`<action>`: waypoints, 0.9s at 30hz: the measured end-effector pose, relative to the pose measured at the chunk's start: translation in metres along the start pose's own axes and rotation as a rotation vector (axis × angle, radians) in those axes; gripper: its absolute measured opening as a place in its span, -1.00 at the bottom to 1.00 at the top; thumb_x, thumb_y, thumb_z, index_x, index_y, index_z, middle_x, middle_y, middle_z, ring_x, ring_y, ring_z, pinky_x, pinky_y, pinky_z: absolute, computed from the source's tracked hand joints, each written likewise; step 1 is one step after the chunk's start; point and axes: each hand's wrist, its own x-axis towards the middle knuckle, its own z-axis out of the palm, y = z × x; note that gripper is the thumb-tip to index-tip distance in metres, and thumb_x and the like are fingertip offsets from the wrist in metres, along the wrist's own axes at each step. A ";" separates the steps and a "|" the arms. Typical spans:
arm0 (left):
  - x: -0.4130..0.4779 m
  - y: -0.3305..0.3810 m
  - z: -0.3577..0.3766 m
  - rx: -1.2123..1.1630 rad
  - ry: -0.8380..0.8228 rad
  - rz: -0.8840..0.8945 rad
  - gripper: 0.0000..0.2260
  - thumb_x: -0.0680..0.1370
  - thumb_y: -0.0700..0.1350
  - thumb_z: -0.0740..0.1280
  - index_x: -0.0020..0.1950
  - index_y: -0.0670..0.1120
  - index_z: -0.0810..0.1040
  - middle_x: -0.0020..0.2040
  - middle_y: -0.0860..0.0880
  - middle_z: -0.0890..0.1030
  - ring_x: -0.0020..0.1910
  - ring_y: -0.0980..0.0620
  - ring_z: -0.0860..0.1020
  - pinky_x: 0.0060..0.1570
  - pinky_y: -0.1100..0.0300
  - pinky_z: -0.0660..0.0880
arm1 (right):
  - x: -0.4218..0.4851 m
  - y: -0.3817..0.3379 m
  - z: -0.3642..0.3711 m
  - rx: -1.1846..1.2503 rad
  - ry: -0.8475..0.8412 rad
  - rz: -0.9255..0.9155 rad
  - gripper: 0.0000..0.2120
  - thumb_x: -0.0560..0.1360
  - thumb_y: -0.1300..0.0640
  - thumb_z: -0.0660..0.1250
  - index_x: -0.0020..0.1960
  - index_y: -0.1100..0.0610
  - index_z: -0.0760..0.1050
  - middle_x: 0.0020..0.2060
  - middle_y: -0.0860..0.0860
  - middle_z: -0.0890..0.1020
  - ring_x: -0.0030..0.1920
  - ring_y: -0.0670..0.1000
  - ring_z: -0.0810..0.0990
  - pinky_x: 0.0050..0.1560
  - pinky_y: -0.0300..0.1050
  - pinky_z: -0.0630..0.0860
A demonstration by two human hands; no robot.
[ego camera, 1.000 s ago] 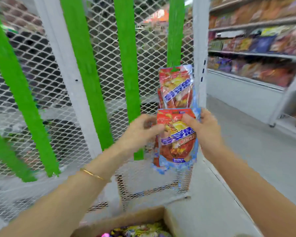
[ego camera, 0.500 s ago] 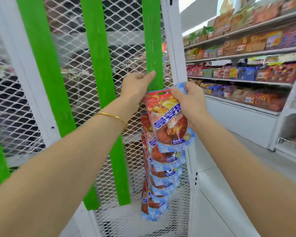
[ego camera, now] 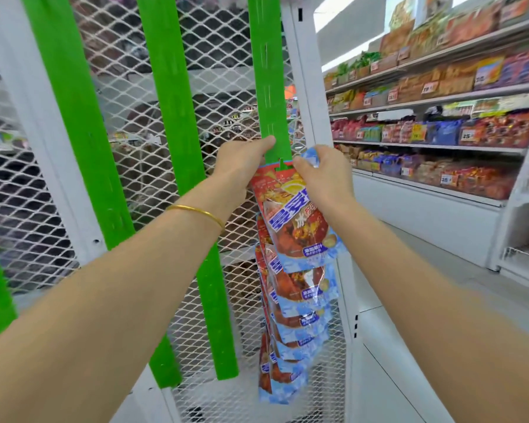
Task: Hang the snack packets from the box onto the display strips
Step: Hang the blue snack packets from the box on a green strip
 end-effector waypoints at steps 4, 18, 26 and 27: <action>-0.005 -0.006 -0.004 0.051 -0.025 0.035 -0.76 0.50 0.02 0.35 -0.02 -0.15 0.58 -0.17 -0.07 0.63 -0.27 0.01 0.54 -0.30 0.30 0.45 | -0.017 0.008 -0.001 0.001 -0.025 0.066 -0.71 0.54 0.05 0.24 -0.32 0.04 0.27 -0.38 -0.07 0.35 -0.31 -0.02 0.31 -0.30 -0.09 0.19; -0.220 -0.213 -0.167 0.345 -0.131 -0.087 -0.85 0.50 -0.27 0.34 0.06 -0.13 0.51 -0.17 0.07 0.57 -0.25 0.37 0.52 -0.15 0.42 0.43 | -0.277 0.021 0.092 0.073 -0.464 -0.008 -0.78 0.47 0.29 0.29 0.10 0.16 0.45 -0.02 0.02 0.51 -0.17 -0.07 0.48 -0.06 -0.19 0.43; -0.307 -0.339 -0.313 0.507 -0.042 -0.574 -0.84 0.55 -0.26 0.26 0.13 -0.20 0.49 -0.20 -0.08 0.55 -0.31 0.31 0.55 -0.40 0.47 0.34 | -0.495 0.084 0.216 -0.083 -1.175 0.429 -0.72 0.48 0.27 0.28 0.17 0.29 0.42 -0.07 0.16 0.59 -0.07 0.12 0.56 -0.15 -0.16 0.41; -0.308 -0.343 -0.321 0.510 -0.024 -0.590 -0.86 0.56 -0.23 0.26 0.11 -0.15 0.48 -0.15 -0.12 0.56 -0.18 0.15 0.58 -0.36 0.39 0.36 | -0.509 0.087 0.228 -0.106 -1.199 0.481 -0.71 0.48 0.25 0.29 0.18 0.29 0.41 0.00 0.21 0.59 0.01 0.16 0.57 -0.05 -0.11 0.44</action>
